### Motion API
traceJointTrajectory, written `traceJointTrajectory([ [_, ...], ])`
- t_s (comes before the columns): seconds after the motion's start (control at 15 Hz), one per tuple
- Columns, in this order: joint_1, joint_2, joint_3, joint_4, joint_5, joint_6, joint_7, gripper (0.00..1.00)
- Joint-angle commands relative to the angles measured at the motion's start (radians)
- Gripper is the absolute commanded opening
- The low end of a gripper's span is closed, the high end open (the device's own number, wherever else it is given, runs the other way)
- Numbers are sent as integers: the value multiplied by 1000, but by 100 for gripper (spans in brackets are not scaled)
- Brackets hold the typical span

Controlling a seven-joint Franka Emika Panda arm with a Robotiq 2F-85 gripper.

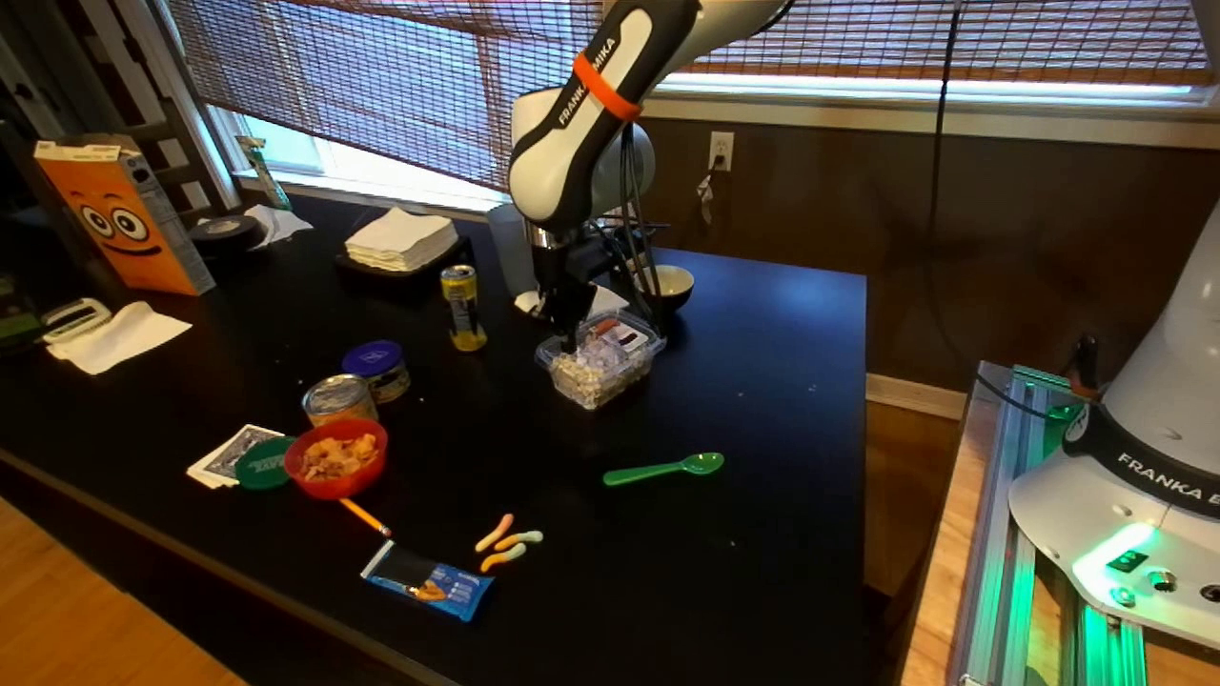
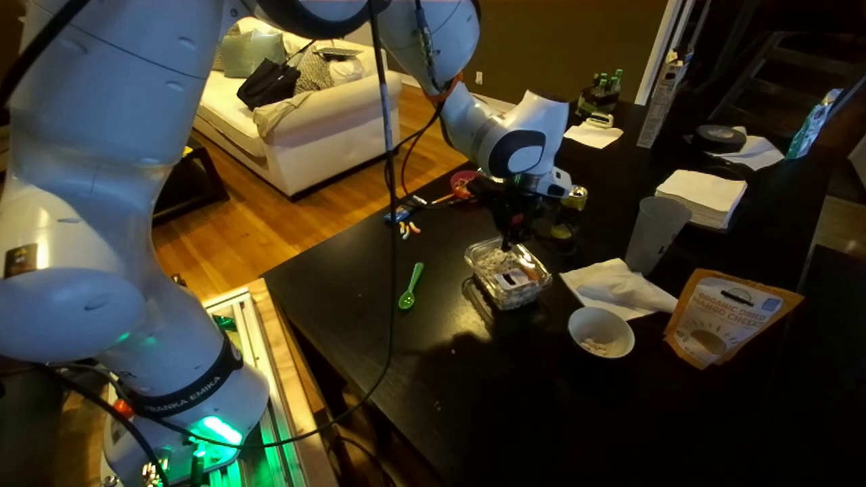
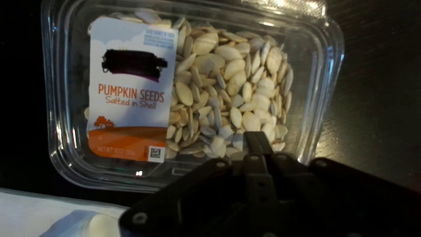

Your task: Move the lunchbox to the right

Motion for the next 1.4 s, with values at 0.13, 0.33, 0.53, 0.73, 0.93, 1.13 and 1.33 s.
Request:
traceJointTrajectory([
  [0.13,-23,-102,-1,-97,-3,2,-6,0],
  [0.33,-37,-184,-3,-153,0,-1,-14,0],
  [0.53,-50,-270,-2,-200,3,-3,-25,32],
  [0.73,-58,-344,-1,-234,4,-19,-45,54],
  [0.93,-68,-385,-1,-242,13,-68,-69,74],
  [1.13,-79,-413,-6,-251,11,-138,-108,95],
  [1.33,-96,-422,-14,-280,6,-136,-163,100],
])
